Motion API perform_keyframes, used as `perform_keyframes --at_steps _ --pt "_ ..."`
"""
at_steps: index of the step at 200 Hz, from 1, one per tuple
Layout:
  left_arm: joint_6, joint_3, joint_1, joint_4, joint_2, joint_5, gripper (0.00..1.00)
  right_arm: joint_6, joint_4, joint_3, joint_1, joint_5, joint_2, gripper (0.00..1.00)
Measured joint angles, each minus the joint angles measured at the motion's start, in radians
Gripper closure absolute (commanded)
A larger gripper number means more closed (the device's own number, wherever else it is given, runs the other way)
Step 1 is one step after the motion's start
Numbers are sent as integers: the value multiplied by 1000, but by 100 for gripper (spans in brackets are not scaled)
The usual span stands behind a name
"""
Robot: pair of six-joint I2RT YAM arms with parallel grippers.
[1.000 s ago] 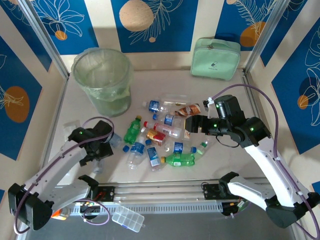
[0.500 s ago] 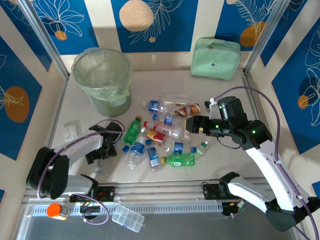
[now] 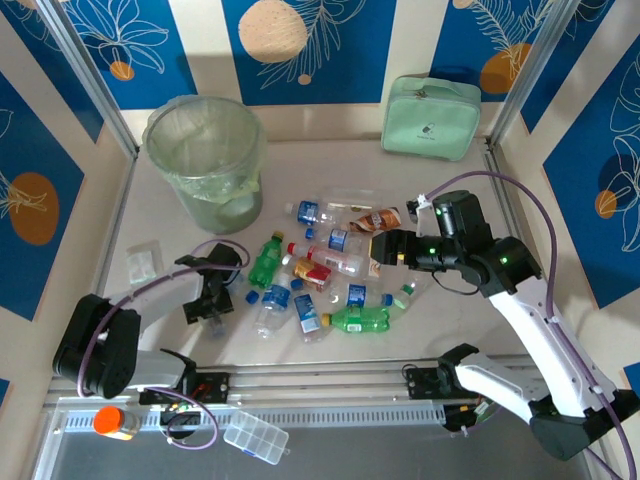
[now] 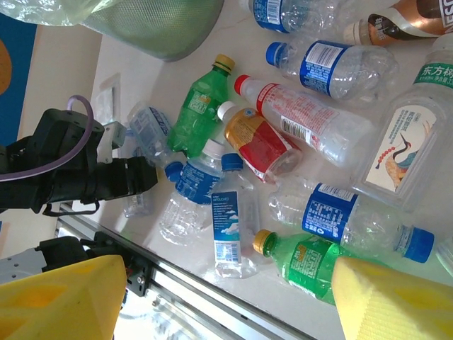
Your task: Put the plastic bottles in the bin
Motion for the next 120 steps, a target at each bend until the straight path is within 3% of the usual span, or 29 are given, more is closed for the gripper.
perform_keyframes --at_steps 49,120 --pt "-1 -35 5 36 -55 21 53 2 3 0 0 -2 6 26" --pt "-36 -54 6 42 -126 70 54 8 3 0 0 0 6 27"
